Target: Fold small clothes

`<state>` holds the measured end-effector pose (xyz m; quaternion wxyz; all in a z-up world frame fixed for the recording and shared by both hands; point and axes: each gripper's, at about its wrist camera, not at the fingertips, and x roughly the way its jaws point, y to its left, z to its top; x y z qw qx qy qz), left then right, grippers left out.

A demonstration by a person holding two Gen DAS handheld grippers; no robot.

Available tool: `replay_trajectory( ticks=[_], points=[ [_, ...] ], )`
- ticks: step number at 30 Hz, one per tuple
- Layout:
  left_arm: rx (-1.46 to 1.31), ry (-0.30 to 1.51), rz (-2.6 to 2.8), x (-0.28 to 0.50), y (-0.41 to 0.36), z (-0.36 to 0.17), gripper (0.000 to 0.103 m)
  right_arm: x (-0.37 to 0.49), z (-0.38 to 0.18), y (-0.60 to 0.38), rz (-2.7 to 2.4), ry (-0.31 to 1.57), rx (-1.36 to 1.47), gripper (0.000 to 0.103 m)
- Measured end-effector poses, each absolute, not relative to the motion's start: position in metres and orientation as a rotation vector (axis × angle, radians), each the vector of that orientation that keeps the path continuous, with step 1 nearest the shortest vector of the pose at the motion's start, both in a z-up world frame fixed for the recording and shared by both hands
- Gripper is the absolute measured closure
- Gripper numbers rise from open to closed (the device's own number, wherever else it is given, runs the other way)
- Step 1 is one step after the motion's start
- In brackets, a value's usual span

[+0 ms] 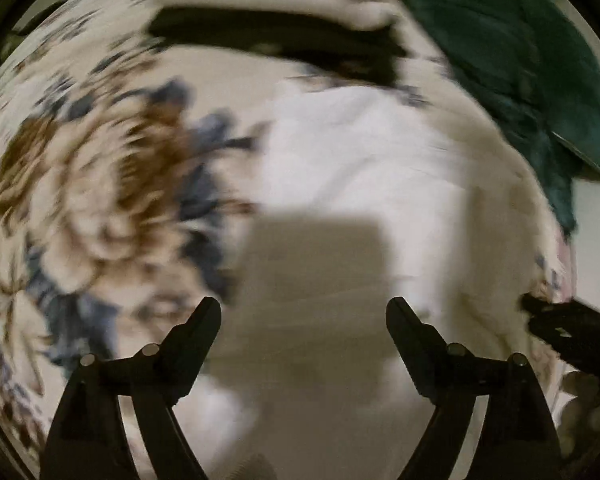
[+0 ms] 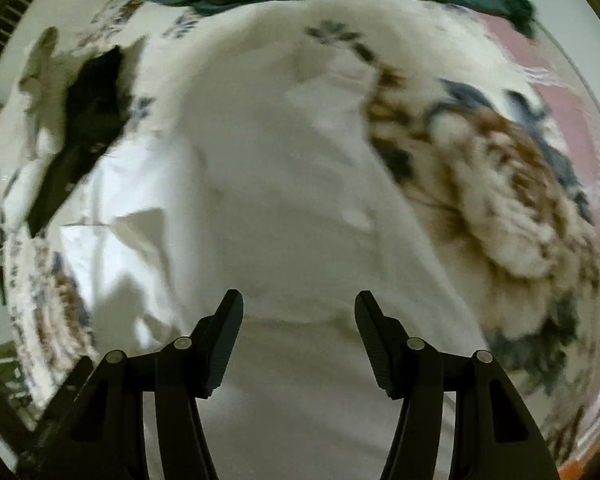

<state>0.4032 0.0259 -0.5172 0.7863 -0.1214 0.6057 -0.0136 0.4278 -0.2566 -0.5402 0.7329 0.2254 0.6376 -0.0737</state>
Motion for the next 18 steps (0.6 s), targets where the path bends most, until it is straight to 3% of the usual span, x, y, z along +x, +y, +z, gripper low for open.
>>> replay_trajectory(
  ticks=[5,10,11,12,13,18],
  points=[
    [-0.212,1.299,0.097,0.42,0.064,-0.533,0.019,0.487,-0.557,-0.215,0.032,1.4,0.561,0.04],
    [-0.112,1.271,0.102,0.459,0.051,-0.541,0.019,0.541,-0.598,-0.169,0.184,1.497,0.582,0.041],
    [-0.094,1.268,0.093,0.462,0.045,-0.544,0.019,0.552,-0.604,-0.158,0.197,1.504,0.551,0.053],
    [-0.074,1.267,0.082,0.462,0.041,-0.546,0.019,0.556,-0.604,-0.152,0.181,1.513,0.464,0.084],
    [-0.041,1.271,0.064,0.458,0.033,-0.547,0.019,0.561,-0.606,-0.147,0.147,1.528,0.375,0.094],
    [0.11,1.321,-0.023,0.436,-0.001,-0.565,0.019,0.544,-0.593,-0.185,0.045,1.545,0.328,0.094]
  ],
)
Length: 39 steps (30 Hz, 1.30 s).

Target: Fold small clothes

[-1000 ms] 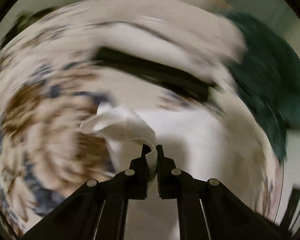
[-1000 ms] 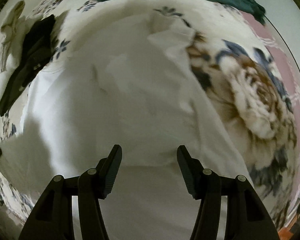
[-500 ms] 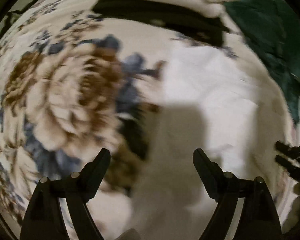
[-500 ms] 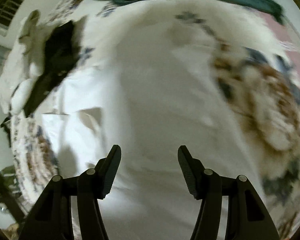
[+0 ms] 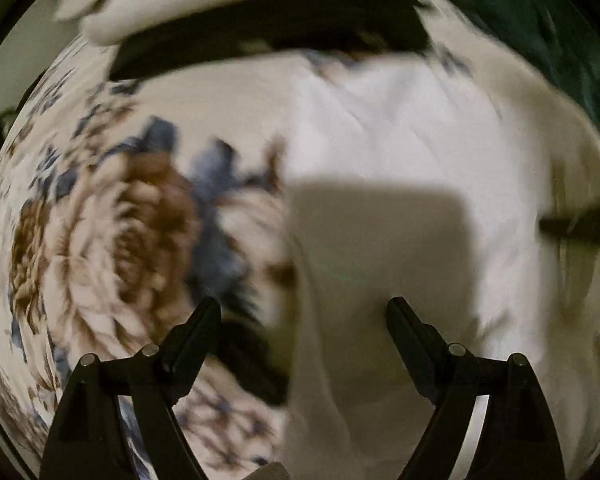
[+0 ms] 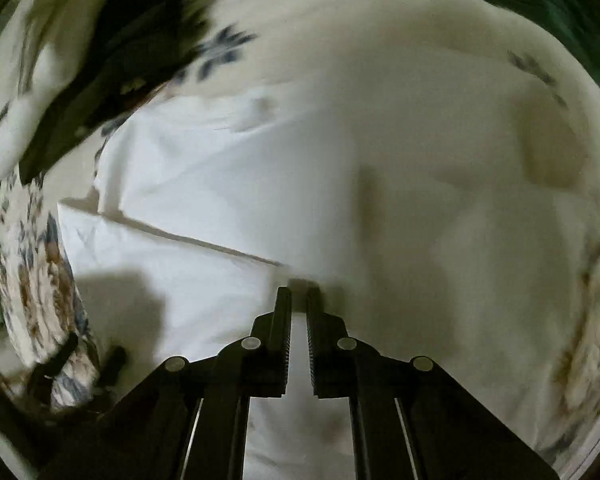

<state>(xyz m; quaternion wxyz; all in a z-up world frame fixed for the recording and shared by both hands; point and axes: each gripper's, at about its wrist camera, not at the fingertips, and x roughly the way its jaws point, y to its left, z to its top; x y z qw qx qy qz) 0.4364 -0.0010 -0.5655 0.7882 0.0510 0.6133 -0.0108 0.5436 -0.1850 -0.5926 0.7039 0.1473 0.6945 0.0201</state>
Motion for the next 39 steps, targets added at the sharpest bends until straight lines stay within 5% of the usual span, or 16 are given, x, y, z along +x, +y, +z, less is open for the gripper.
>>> replay_trajectory(
  ticks=[1,3,5,17,27,32,34,36,39],
  points=[
    [0.136,1.331,-0.041,0.429,-0.007,-0.57,0.019,0.537,-0.589,-0.198,0.052,1.554,0.387,0.091],
    [0.173,1.337,-0.059,0.417,-0.014,-0.573,0.019,0.52,-0.577,-0.225,0.027,1.569,0.445,0.061],
    [0.177,1.34,-0.083,0.406,-0.016,-0.567,0.019,0.497,-0.561,-0.255,0.0,1.557,0.494,0.054],
    [0.008,1.375,-0.296,0.308,-0.062,-0.48,0.019,0.381,-0.49,-0.381,-0.169,1.649,0.585,0.044],
    [-0.366,1.776,-0.5,0.208,-0.22,-0.528,0.019,0.359,-0.475,-0.435,-0.129,1.694,0.463,0.044],
    [-0.274,1.856,-0.536,0.162,-0.294,-0.561,0.02,0.355,-0.488,-0.458,-0.144,1.721,0.451,0.044],
    [-0.17,1.855,-0.51,0.15,-0.314,-0.575,0.036,0.358,-0.496,-0.467,-0.149,1.72,0.46,0.044],
    [-0.066,1.834,-0.484,0.144,-0.326,-0.584,0.087,0.362,-0.503,-0.469,-0.138,1.712,0.461,0.044],
    [-0.052,1.765,-0.481,0.141,-0.322,-0.581,0.101,0.374,-0.511,-0.468,-0.101,1.703,0.472,0.044]
  ],
)
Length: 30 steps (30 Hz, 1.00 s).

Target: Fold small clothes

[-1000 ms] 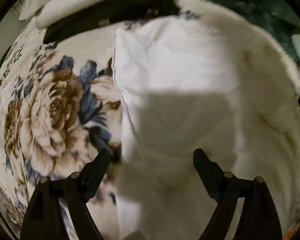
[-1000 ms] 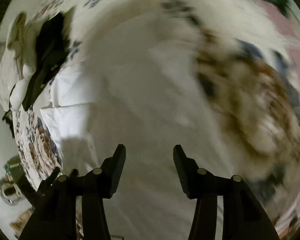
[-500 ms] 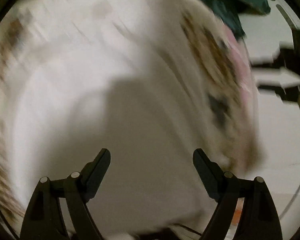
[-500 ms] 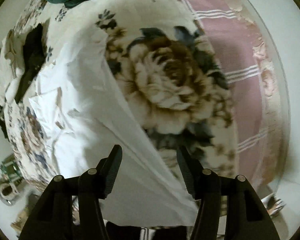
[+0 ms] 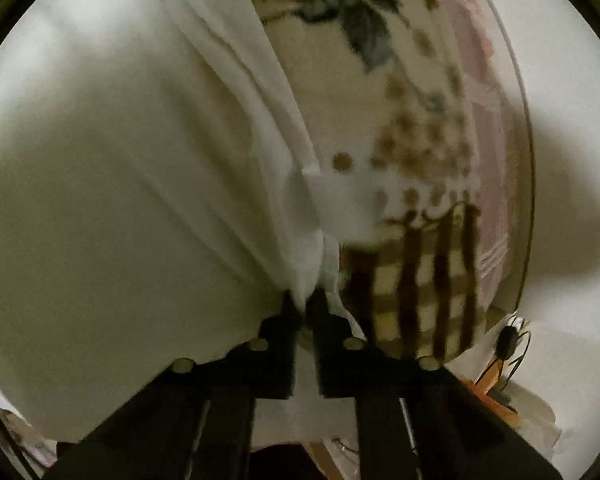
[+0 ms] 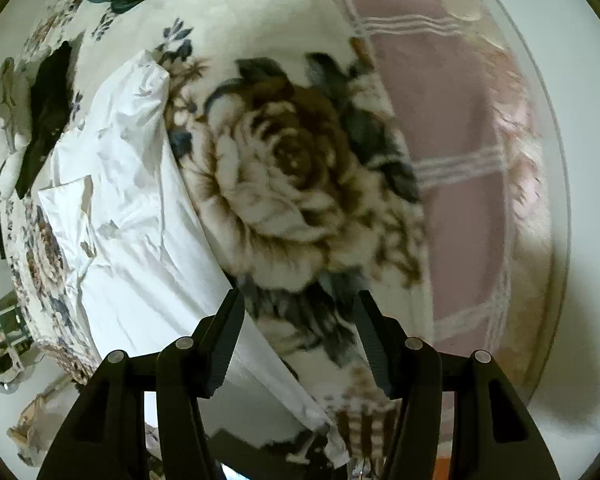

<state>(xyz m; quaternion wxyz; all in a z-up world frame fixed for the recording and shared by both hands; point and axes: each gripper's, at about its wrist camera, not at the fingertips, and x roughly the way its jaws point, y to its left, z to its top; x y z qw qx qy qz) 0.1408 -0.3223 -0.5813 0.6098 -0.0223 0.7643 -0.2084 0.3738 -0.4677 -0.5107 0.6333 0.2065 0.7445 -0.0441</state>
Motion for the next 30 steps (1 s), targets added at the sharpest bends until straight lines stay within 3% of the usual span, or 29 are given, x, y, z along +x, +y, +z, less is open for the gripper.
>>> replay_trajectory(
  ticks=[9,16,17,18,20,30],
  points=[
    [-0.193,1.642,-0.442,0.145,-0.243,-0.533,0.102,0.493,-0.551,-0.436,0.106,1.575,0.634,0.044],
    [-0.346,1.585,-0.338,0.157,-0.165,-0.496,0.102,0.567,-0.596,-0.402,0.12,1.59,0.735,0.044],
    [-0.362,1.579,-0.325,0.158,-0.157,-0.492,0.102,0.57,-0.601,-0.398,0.108,1.597,0.738,0.051],
    [-0.379,1.568,-0.308,0.16,-0.145,-0.487,0.102,0.571,-0.603,-0.393,0.095,1.593,0.733,0.075],
    [-0.409,1.552,-0.289,0.164,-0.127,-0.482,0.102,0.574,-0.599,-0.38,0.067,1.594,0.658,0.093],
    [-0.502,1.458,-0.152,0.155,-0.021,-0.448,0.102,0.597,-0.49,-0.282,0.09,1.52,0.393,0.097]
  ],
)
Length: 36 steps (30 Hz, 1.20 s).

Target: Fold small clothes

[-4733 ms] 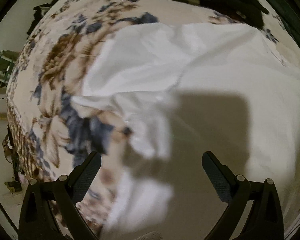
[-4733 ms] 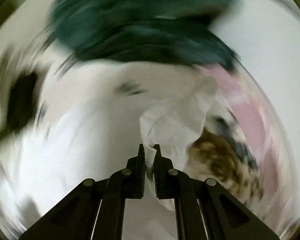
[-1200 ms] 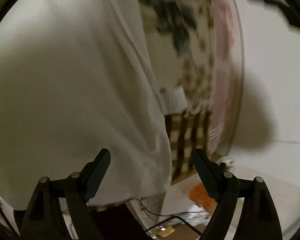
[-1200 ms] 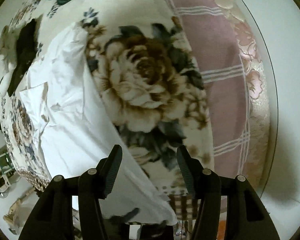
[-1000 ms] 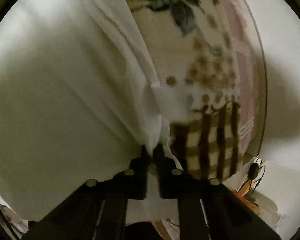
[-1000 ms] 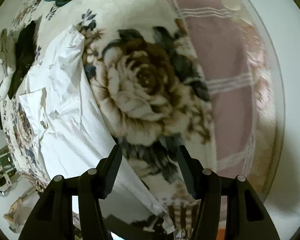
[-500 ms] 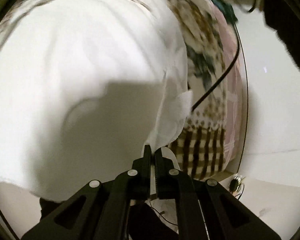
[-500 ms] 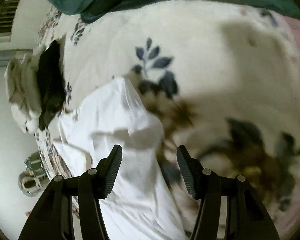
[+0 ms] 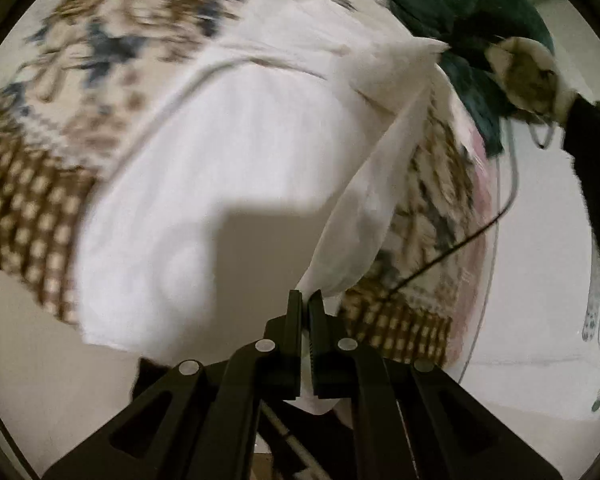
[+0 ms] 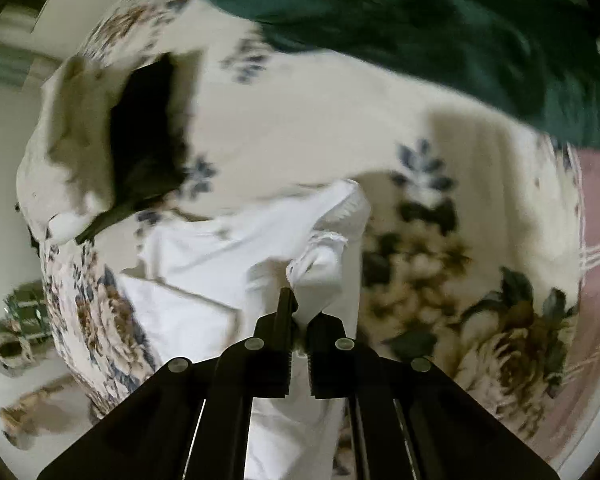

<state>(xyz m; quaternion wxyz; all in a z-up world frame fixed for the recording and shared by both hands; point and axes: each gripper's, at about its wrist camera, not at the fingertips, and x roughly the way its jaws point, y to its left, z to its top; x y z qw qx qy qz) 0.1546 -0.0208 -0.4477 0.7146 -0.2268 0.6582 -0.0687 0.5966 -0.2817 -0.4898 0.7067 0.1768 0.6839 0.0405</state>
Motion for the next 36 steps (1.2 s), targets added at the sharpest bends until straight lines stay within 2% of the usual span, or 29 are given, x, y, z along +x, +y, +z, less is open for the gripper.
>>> replay_trajectory(
  ticks=[4,8,13,19,20,22,23,24,25,27,32,36],
  points=[
    [-0.549,1.436,-0.045,0.14,0.032,-0.45,0.102,0.61,-0.465,-0.214,0.125,1.515,0.319,0.098],
    [-0.603,1.429,0.032,0.129,0.068,-0.465,0.102,0.622,-0.47,-0.123,0.163,1.532,0.228,0.098],
    [-0.658,1.436,0.102,0.122,0.104,-0.496,0.102,0.634,-0.507,-0.025,0.147,1.565,0.063,0.098],
    [-0.73,1.549,0.152,0.11,0.133,-0.553,0.101,0.632,-0.553,0.019,0.136,1.623,0.013,0.097],
    [-0.773,1.556,0.156,0.106,0.14,-0.558,0.1,0.632,-0.555,0.021,0.147,1.638,0.027,0.092],
    [-0.862,1.572,0.184,0.093,0.159,-0.565,0.098,0.623,-0.553,0.02,0.203,1.676,0.093,0.067],
    [-0.881,1.575,0.192,0.088,0.165,-0.564,0.092,0.617,-0.55,0.018,0.231,1.685,0.126,0.045],
    [-0.894,1.571,0.201,0.083,0.172,-0.561,0.082,0.607,-0.544,0.014,0.263,1.687,0.156,0.039],
    [-0.903,1.56,0.203,0.08,0.177,-0.557,0.075,0.589,-0.535,0.008,0.303,1.688,0.172,0.039],
    [-0.906,1.54,0.192,0.078,0.185,-0.55,0.054,0.558,-0.521,-0.004,0.342,1.689,0.176,0.039],
    [-0.799,1.562,0.103,0.104,0.167,-0.54,0.052,0.425,-0.521,-0.063,0.32,1.765,0.14,0.039],
    [-0.627,1.599,0.061,0.132,0.129,-0.546,0.052,0.304,-0.562,-0.105,0.246,1.938,0.161,0.039]
  ],
)
